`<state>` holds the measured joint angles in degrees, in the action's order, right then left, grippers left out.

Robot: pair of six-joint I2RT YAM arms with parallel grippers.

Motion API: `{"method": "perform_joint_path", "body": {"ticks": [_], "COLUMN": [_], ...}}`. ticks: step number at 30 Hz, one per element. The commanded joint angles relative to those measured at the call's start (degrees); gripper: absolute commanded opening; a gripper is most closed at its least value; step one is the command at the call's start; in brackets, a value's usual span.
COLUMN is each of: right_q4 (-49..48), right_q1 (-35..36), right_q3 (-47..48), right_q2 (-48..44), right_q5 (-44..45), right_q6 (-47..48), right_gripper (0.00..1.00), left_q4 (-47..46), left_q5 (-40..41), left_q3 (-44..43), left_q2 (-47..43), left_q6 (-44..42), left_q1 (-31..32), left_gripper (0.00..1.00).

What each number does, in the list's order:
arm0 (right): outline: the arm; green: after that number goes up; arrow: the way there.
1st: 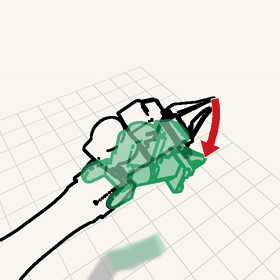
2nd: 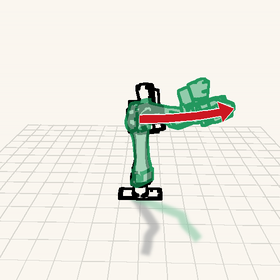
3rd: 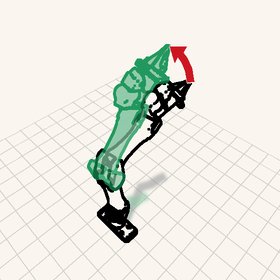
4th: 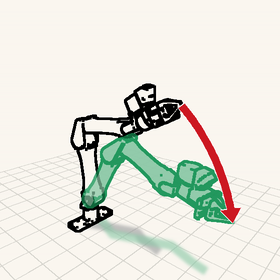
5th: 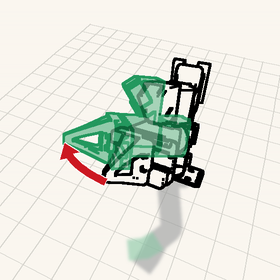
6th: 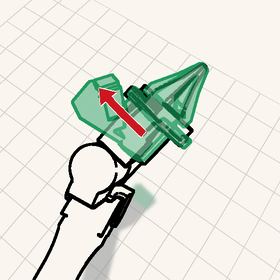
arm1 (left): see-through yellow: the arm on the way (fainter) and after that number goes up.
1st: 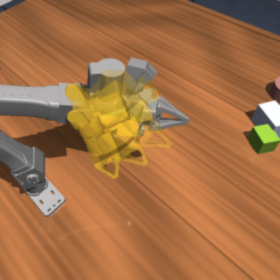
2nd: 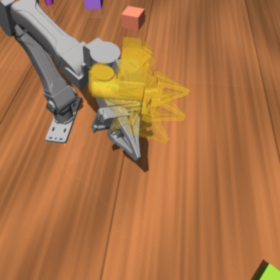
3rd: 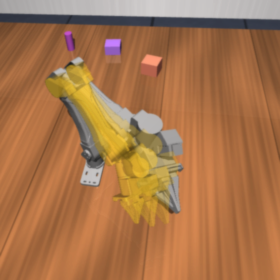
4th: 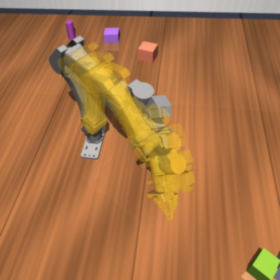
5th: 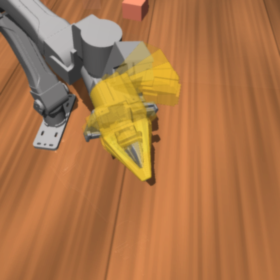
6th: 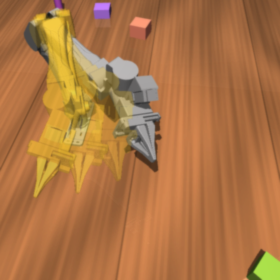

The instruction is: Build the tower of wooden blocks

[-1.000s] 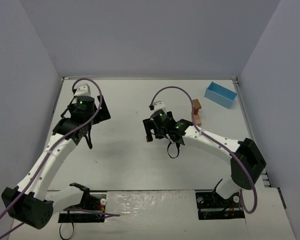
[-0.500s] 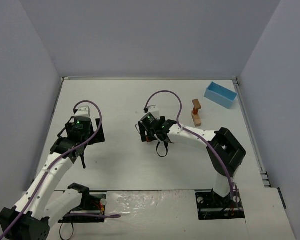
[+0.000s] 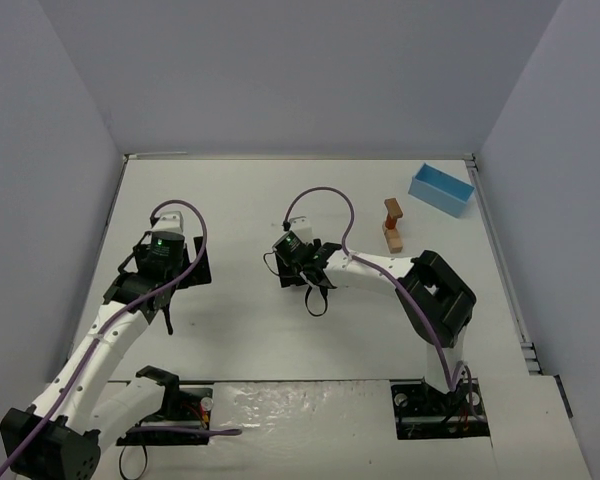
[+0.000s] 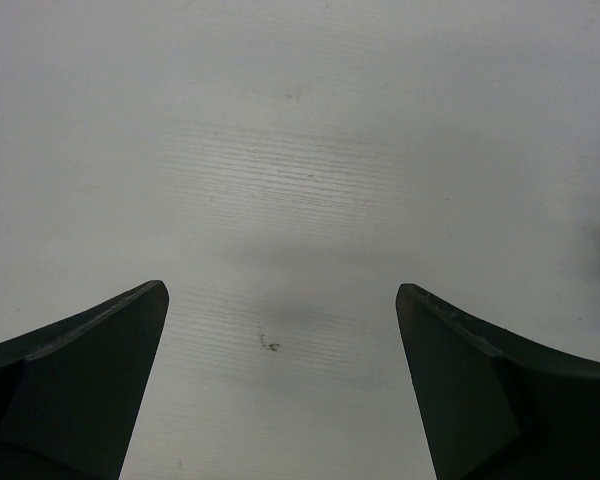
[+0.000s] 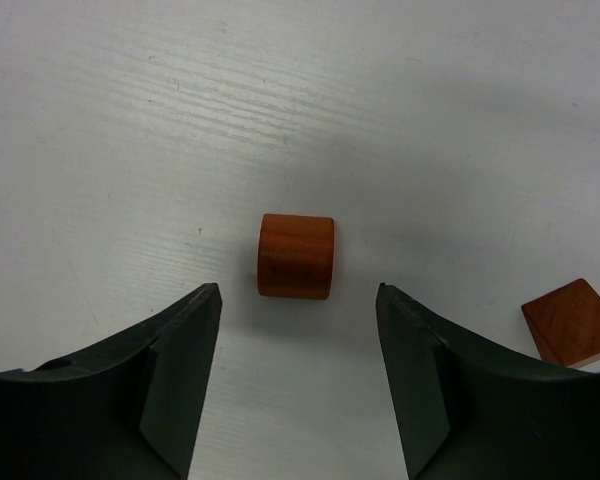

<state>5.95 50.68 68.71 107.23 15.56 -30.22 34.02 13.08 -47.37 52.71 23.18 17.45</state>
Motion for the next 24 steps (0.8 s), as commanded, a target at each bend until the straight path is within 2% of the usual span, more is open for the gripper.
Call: {"method": "perform_joint_path", "body": {"ticks": [1, 11, 21, 24], "right_q4": [-1.4, -1.6, -1.6, -1.6], "right_q1": [0.1, 0.2, 0.1, 0.1], "right_q3": [2.1, 3.1, 3.9, 3.8], "right_q2": [0.2, 1.8, 2.5, 2.5], "right_q5": [1.9, 1.6, 1.6, 2.2], "right_q6": [-1.1, -0.3, 0.3, 0.3], "right_gripper": [0.56, 0.46, 0.41, 0.33], "left_q4": [-2.6, -2.8, -2.9, -2.9], "left_q5": [-0.3, -1.4, -2.3, -2.6], "left_q3": [-1.5, -1.4, -1.4, -1.4], "left_q2": [-0.5, -0.4, -0.4, -0.4], "left_q6": [-0.3, -0.2, -0.1, -0.1], "left_q1": [-0.3, -0.3, -0.3, -0.3], "left_gripper": [0.97, 0.97, 0.97, 0.97]}}
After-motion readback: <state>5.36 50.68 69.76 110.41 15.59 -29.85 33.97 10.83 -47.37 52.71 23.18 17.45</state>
